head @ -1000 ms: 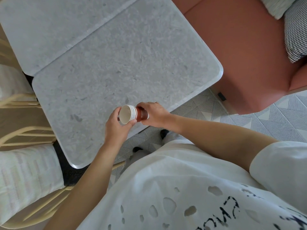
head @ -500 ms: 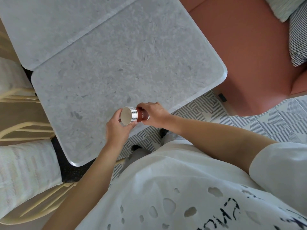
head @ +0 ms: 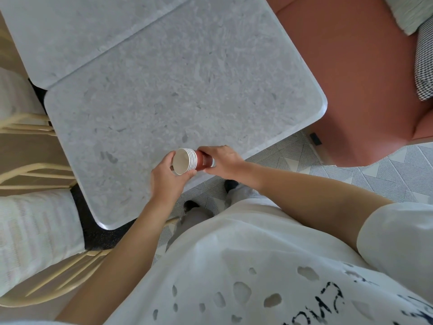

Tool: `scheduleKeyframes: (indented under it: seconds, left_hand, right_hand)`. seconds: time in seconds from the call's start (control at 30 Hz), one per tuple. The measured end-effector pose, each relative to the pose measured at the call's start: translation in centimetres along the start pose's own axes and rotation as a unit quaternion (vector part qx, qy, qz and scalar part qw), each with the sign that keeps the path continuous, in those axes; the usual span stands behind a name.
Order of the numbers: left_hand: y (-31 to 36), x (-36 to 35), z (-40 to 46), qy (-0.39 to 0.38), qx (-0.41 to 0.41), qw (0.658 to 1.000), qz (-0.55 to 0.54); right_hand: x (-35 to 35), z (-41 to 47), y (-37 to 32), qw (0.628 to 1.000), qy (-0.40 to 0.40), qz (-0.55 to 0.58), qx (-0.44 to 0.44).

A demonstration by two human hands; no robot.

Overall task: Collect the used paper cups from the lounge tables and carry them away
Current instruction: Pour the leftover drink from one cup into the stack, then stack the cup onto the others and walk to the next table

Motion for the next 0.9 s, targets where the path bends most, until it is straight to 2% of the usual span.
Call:
scheduleKeyframes:
  seconds: [0.27, 0.4, 0.67, 0.9]
  left_hand:
    - [-1.5, -0.8, -0.7, -0.014, 0.024, 1.0, -0.01]
    - [-3.3, -1.4, -1.6, -0.039, 0.068, 0.997, -0.005]
    - [-6.8, 0.4, -4.6, -0.001, 0.118, 0.993, -0.023]
    - [-9.3, 4.9, -7.3, 0.019, 0.127, 0.987, -0.094]
  right_hand:
    - [-0.2, 0.0, -0.3, 1.0, -0.007, 0.002, 0.013]
    - [-0.9, -0.3, -1.1, 0.999, 0.001, 0.013, 0.037]
    - [-4.5, -0.5, -4.6, 0.997, -0.038, 0.032, 0.055]
    - [-5.8, -0.2, -10.0, 0.994, -0.075, 0.015, 0.077]
Point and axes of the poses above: each hand's wrist, its own z-axis towards the middle knuckle, its own x-axis out of the back of the hand, y = z × x, the point moved 8 cm from there along z, towards the middle knuckle, and after that the axes turned 11 degrees about z, right-handed, at the moved point
